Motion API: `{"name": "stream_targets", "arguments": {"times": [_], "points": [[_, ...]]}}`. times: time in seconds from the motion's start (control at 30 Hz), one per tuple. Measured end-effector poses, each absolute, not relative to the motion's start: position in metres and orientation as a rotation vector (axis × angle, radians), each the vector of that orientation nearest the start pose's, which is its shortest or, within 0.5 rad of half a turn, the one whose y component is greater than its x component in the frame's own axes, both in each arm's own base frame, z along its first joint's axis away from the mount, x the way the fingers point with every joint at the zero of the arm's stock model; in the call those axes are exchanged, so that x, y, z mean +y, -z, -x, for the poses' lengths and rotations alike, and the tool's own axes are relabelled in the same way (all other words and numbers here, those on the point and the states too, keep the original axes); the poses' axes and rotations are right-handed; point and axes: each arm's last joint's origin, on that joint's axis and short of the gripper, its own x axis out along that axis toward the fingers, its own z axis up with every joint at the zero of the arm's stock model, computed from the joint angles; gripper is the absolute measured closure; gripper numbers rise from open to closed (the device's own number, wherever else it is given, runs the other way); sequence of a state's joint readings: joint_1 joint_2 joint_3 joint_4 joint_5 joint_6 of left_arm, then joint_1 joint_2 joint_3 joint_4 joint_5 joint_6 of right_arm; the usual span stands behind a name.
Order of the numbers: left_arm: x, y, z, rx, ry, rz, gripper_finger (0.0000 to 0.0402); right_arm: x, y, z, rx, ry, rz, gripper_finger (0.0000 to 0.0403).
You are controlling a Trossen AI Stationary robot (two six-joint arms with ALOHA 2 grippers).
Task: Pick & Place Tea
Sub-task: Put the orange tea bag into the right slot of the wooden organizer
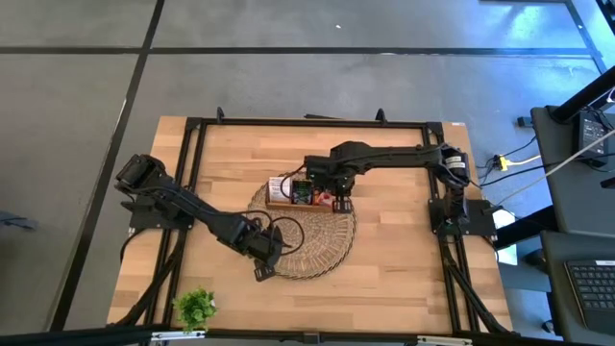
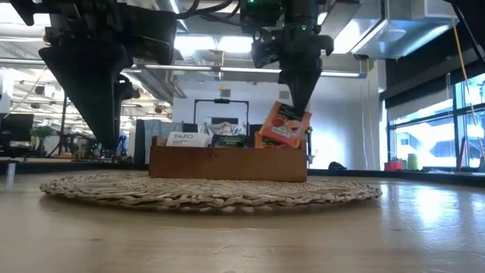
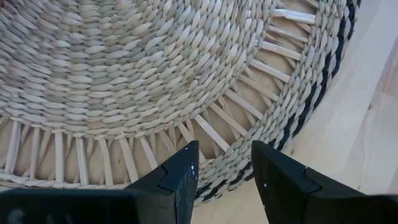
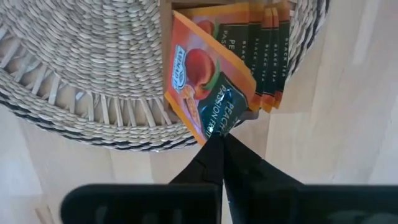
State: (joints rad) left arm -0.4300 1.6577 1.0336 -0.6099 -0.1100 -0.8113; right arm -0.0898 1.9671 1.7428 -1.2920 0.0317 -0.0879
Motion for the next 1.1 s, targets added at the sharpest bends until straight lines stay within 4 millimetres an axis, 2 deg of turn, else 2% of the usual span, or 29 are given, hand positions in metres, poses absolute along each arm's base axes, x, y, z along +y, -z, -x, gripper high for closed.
{"name": "stream_targets", "arguments": {"times": [0.7,0.93,1.1], "points": [[-0.1260,-0.1812,-0.2826,1.198,-0.225,0.389,0.0258,-0.0353,-0.2548,-0.3813,1.482,0.031,0.032,0.0395],[-0.1247,-0.1814,-0.2831,1.172,-0.247,0.348,0.0258,-0.0356,-0.2551,-0.3838,1.457,-0.015,0.091,0.0395],[-0.1246,-0.1814,-0.2831,1.173,-0.245,0.343,0.0258,-0.0384,-0.2554,-0.3836,1.467,0.062,0.165,0.0395]]}}
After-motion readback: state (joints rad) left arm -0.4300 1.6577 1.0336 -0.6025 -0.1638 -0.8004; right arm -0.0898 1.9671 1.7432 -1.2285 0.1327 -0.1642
